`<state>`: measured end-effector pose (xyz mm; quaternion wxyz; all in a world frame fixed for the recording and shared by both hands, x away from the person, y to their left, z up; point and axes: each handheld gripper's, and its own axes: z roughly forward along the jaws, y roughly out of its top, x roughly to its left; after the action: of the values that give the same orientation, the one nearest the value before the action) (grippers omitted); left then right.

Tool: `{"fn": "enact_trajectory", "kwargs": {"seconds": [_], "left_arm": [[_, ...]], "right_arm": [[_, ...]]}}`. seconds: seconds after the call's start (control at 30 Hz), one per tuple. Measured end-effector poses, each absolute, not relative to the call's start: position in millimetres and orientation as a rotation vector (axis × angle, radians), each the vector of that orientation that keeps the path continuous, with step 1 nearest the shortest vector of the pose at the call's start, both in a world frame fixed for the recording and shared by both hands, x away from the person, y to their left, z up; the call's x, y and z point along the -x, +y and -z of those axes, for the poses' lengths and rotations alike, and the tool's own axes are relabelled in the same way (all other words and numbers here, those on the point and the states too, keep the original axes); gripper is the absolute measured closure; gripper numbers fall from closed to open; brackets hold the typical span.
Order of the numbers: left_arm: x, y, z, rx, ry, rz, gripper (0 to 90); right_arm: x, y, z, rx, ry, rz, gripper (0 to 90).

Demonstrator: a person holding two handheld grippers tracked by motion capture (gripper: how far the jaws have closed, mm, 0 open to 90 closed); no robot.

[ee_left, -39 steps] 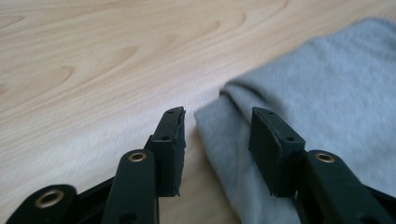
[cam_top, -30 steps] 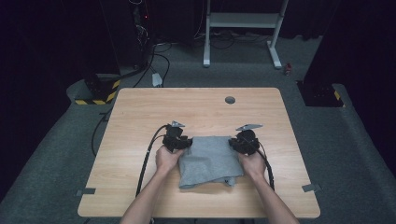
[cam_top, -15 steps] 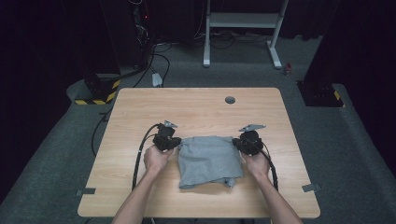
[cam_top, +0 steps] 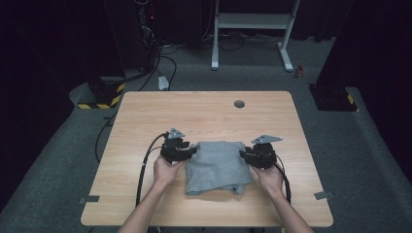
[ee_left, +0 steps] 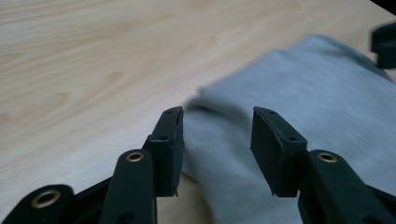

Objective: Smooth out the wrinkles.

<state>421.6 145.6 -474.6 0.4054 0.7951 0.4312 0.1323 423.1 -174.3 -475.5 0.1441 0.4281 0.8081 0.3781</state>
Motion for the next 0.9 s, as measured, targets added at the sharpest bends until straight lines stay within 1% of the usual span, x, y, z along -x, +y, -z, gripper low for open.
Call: {"fn": "enact_trajectory", "kwargs": {"seconds": [0.07, 0.13, 0.17, 0.27, 0.3, 0.37, 0.47, 0.57, 0.7, 0.8, 0.83, 0.9], "left_arm": [[-414, 139, 482, -2.038, 1.069, -0.315, 53.7], [-411, 134, 496, -2.149, 1.080, -0.375, 53.9], [-412, 133, 503, -2.184, 1.101, -0.384, 53.9], [-412, 142, 507, -2.142, 1.165, -0.366, 53.8], [-410, 144, 505, -2.131, 1.169, -0.382, 53.8], [-406, 148, 495, -2.081, 1.141, -0.404, 52.1], [-406, 148, 483, -2.011, 1.091, -0.397, 49.6], [-416, 138, 480, -1.992, 1.063, -0.344, 49.6], [-436, 120, 490, -1.992, 1.056, -0.324, 50.2], [-447, 114, 501, -2.031, 1.085, -0.348, 51.2], [-455, 116, 510, -2.046, 1.128, -0.331, 51.4], [-461, 124, 517, -1.995, 1.165, -0.243, 48.8]], "right_arm": [[-417, -173, 480, -1.253, 2.353, -1.101, 65.7], [-414, -173, 490, -1.248, 2.382, -1.057, 65.5], [-412, -173, 496, -1.258, 2.396, -1.021, 65.5], [-409, -182, 511, -1.293, 2.411, -0.955, 64.7], [-407, -184, 511, -1.302, 2.392, -0.970, 64.2], [-404, -190, 506, -1.319, 2.366, -0.993, 64.1], [-401, -186, 490, -1.259, 2.331, -1.076, 65.0], [-404, -173, 482, -1.210, 2.337, -1.127, 67.2], [-418, -154, 486, -1.185, 2.348, -1.133, 70.1], [-430, -145, 495, -1.192, 2.358, -1.089, 71.3], [-432, -145, 498, -1.191, 2.363, -1.067, 71.4], [-437, -149, 505, -1.207, 2.378, -1.062, 72.2]]}}
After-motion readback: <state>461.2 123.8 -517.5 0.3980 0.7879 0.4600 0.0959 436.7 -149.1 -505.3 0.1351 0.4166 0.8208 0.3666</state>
